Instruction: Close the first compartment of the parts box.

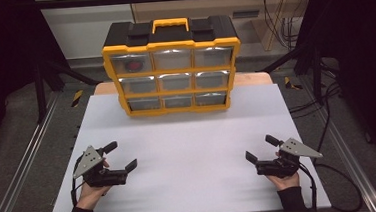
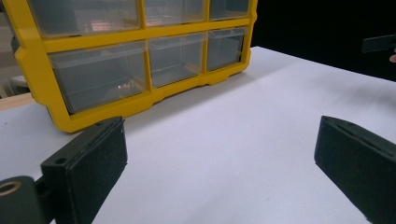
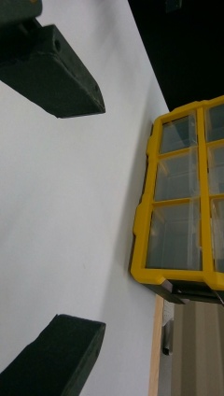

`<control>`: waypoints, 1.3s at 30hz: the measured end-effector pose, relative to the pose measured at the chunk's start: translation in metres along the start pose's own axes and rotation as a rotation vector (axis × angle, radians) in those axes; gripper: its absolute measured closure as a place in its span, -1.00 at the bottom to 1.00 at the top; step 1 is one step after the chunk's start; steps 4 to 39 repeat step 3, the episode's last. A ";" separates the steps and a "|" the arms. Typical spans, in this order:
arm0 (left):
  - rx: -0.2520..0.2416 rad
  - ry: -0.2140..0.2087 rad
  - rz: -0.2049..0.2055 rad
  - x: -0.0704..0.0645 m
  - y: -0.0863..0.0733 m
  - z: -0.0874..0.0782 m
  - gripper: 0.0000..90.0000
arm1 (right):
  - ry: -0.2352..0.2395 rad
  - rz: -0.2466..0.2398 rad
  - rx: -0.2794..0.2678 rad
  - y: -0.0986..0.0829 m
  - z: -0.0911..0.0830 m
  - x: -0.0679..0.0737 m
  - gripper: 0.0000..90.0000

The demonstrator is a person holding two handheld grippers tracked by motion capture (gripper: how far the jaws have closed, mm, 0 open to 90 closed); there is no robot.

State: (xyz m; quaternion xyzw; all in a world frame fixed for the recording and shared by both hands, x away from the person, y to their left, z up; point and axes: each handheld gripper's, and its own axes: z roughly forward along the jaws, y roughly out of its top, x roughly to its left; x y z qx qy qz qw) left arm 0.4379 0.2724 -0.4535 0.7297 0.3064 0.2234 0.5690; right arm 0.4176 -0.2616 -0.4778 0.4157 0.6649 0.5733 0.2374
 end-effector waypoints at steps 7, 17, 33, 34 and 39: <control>0.009 0.000 -0.006 0.001 -0.001 0.001 -0.95 | -0.004 0.006 0.007 0.000 0.001 0.000 -1.00; 0.009 0.000 -0.006 0.001 -0.001 0.001 -0.95 | -0.004 0.006 0.007 0.000 0.001 0.000 -1.00; 0.009 0.000 -0.006 0.001 -0.001 0.001 -0.95 | -0.004 0.006 0.007 0.000 0.001 0.000 -1.00; 0.009 0.000 -0.006 0.001 -0.001 0.001 -0.95 | -0.004 0.006 0.007 0.000 0.001 0.000 -1.00; 0.009 0.000 -0.006 0.001 -0.001 0.001 -0.95 | -0.004 0.006 0.007 0.000 0.001 0.000 -1.00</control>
